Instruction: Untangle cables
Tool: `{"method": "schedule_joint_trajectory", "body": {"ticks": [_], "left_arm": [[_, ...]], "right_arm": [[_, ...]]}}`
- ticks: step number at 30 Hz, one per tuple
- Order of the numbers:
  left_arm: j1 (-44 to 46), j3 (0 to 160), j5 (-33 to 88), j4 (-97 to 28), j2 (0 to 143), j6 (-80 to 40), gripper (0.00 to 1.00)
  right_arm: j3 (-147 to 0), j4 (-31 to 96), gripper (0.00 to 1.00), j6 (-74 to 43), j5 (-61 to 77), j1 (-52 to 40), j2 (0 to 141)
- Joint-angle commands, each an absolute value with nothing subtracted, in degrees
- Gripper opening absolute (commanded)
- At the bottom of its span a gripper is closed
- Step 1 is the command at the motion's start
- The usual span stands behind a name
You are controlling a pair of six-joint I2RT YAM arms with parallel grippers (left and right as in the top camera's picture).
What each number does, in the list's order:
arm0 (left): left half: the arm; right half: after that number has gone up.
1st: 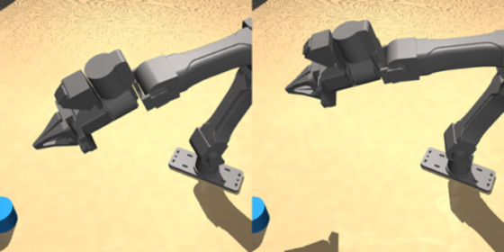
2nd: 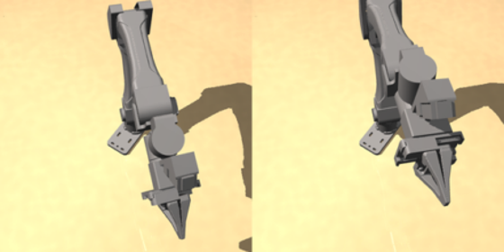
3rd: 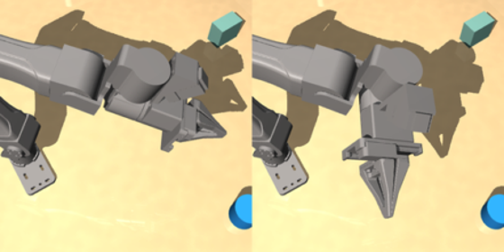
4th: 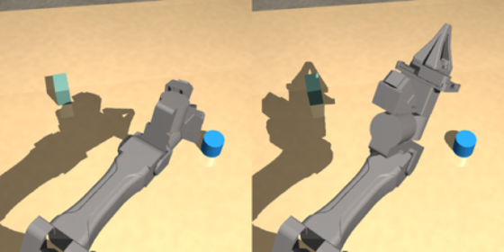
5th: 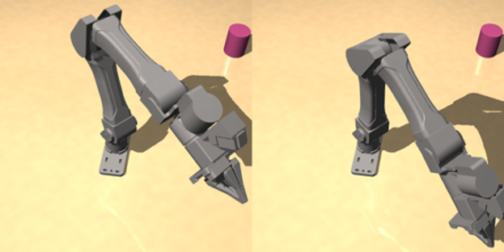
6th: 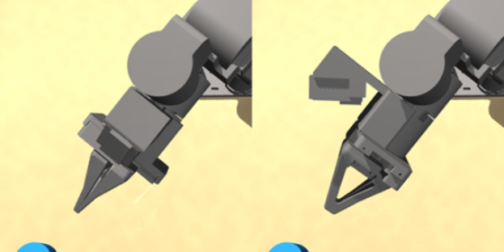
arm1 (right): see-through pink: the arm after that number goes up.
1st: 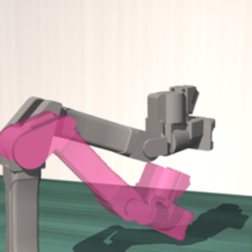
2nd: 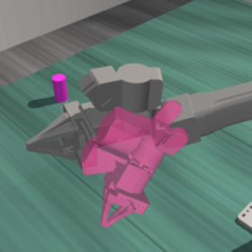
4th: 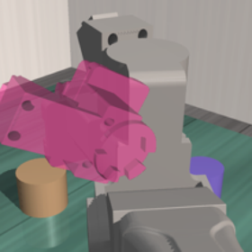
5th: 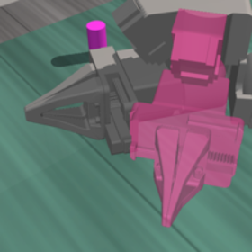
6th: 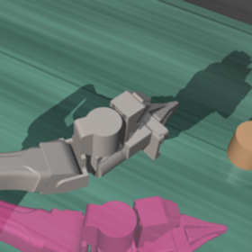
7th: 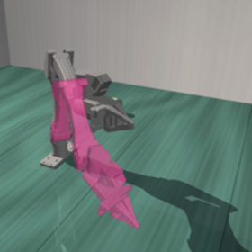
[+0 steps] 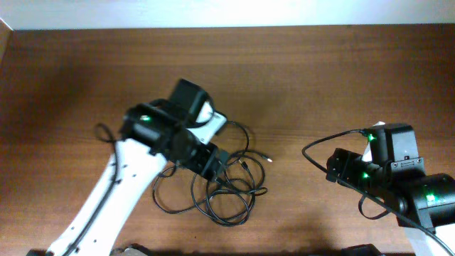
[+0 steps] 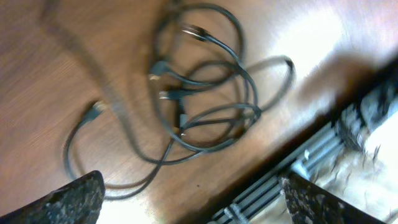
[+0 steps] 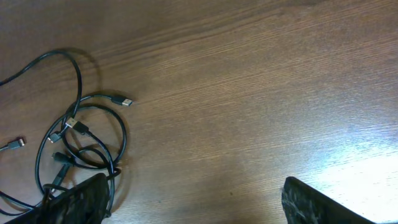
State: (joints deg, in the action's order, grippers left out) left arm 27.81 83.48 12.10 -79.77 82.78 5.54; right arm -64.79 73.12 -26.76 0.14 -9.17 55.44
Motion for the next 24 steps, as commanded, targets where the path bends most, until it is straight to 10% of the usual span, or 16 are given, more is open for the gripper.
{"method": "schedule_joint_trajectory", "body": {"ticks": [1, 10, 14, 16, 17, 24], "left_arm": [[34.94, 80.77, 16.56, -77.01, 88.16, 20.1, 0.96], [40.8, 78.67, 16.78, -75.31, 111.04, 32.64, 0.93], [40.8, 78.56, 16.82, -75.68, 114.91, 32.64, 0.71], [40.8, 78.59, 18.06, -77.45, 114.89, 32.62, 0.12], [40.77, 78.94, 20.36, -81.12, 114.85, 32.6, 0.0], [40.75, 106.43, 25.93, -85.3, 111.5, 29.74, 0.0]], "right_arm": [[-65.17, 72.51, 0.88, -26.33, 1.32, -8.93, 55.05], [-65.17, 72.66, 0.88, -25.67, 1.3, -8.93, 55.05], [-65.17, 72.66, 0.88, -25.67, 1.3, -8.93, 55.05], [-65.17, 72.66, 0.88, -25.67, 1.28, -8.93, 55.05], [-65.17, 72.44, 0.88, -25.69, 1.32, -8.93, 55.05], [-65.17, 72.62, 0.88, -22.22, 4.51, -8.93, 55.09]]}}
